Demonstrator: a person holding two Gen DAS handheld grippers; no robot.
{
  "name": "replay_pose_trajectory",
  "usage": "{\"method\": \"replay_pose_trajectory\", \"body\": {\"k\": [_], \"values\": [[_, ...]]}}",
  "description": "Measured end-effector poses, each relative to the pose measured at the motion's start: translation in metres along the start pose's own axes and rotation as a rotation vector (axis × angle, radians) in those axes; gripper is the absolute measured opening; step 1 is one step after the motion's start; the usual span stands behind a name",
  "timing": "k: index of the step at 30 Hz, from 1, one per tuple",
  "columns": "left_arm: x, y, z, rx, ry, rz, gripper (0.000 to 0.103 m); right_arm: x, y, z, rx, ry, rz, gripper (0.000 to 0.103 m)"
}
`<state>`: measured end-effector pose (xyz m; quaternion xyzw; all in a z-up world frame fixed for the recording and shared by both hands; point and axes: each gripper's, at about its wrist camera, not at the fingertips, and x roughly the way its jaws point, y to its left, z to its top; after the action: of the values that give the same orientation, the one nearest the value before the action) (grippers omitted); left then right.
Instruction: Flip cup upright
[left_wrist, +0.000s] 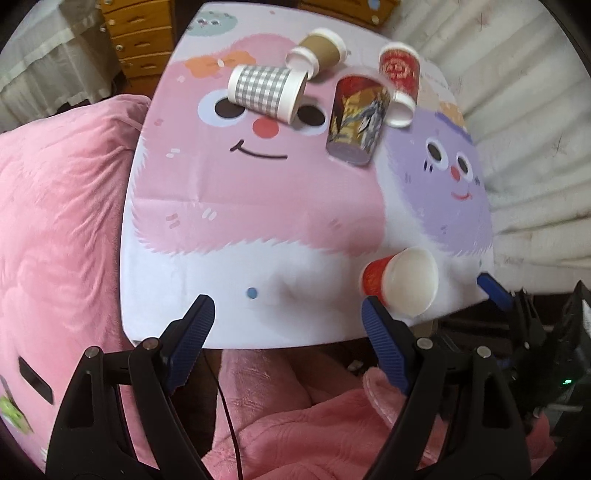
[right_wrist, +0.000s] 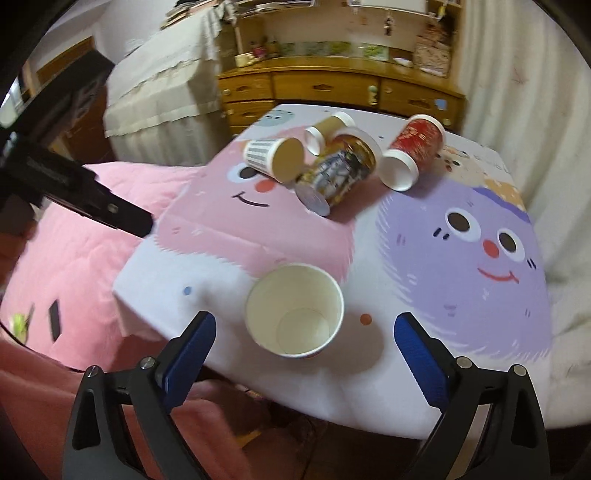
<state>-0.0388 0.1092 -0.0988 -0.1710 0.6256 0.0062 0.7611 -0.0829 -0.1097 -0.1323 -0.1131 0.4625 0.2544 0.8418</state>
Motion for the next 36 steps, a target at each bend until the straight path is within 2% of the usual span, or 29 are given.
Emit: {"method": "replay_pose_trajectory", "body": {"k": [2, 5, 8, 12, 16, 20, 23, 27, 31, 32, 33, 35, 36], "values": [[-0.008, -0.011, -0.003, -0.015, -0.034, -0.008, 0.08, -0.013, -0.008, 0.011, 0.011, 0.027, 0.037, 0.101], [-0.022, -0.031, -0.006, -0.012, -0.091, 0.001, 0.08, -0.034, -0.021, 0.028, 0.039, 0.078, 0.011, 0.102], [-0.035, -0.052, -0.01, 0.012, -0.135, 0.035, 0.08, -0.057, -0.039, 0.042, 0.122, 0.104, 0.034, 0.102], [-0.042, -0.076, -0.019, 0.055, -0.178, 0.062, 0.08, -0.081, -0.067, 0.045, 0.321, 0.177, 0.095, 0.102], [-0.048, -0.093, -0.031, 0.094, -0.202, 0.096, 0.08, -0.09, -0.081, 0.034, 0.437, 0.268, 0.08, 0.102], [-0.055, -0.093, -0.039, 0.069, -0.226, 0.161, 0.08, -0.1, -0.076, 0.025, 0.445, 0.241, 0.032, 0.102], [-0.063, -0.088, -0.039, 0.041, -0.261, 0.17, 0.08, -0.109, -0.064, 0.031, 0.385, 0.192, -0.007, 0.102], [-0.065, -0.085, -0.042, 0.036, -0.269, 0.175, 0.08, -0.124, -0.05, 0.039, 0.317, 0.123, -0.042, 0.102], [-0.066, -0.084, -0.045, 0.032, -0.272, 0.175, 0.08, -0.123, -0.048, 0.043, 0.327, 0.129, -0.045, 0.103], [-0.067, -0.084, -0.046, 0.032, -0.276, 0.17, 0.081, -0.123, -0.049, 0.042, 0.339, 0.132, -0.042, 0.103], [-0.068, -0.084, -0.048, 0.032, -0.277, 0.168, 0.088, -0.122, -0.051, 0.042, 0.353, 0.13, -0.041, 0.103], [-0.067, -0.083, -0.051, 0.03, -0.274, 0.171, 0.096, -0.123, -0.055, 0.041, 0.371, 0.112, -0.039, 0.103], [-0.066, -0.083, -0.053, 0.027, -0.274, 0.171, 0.097, -0.127, -0.055, 0.041, 0.378, 0.093, -0.038, 0.103]]}}
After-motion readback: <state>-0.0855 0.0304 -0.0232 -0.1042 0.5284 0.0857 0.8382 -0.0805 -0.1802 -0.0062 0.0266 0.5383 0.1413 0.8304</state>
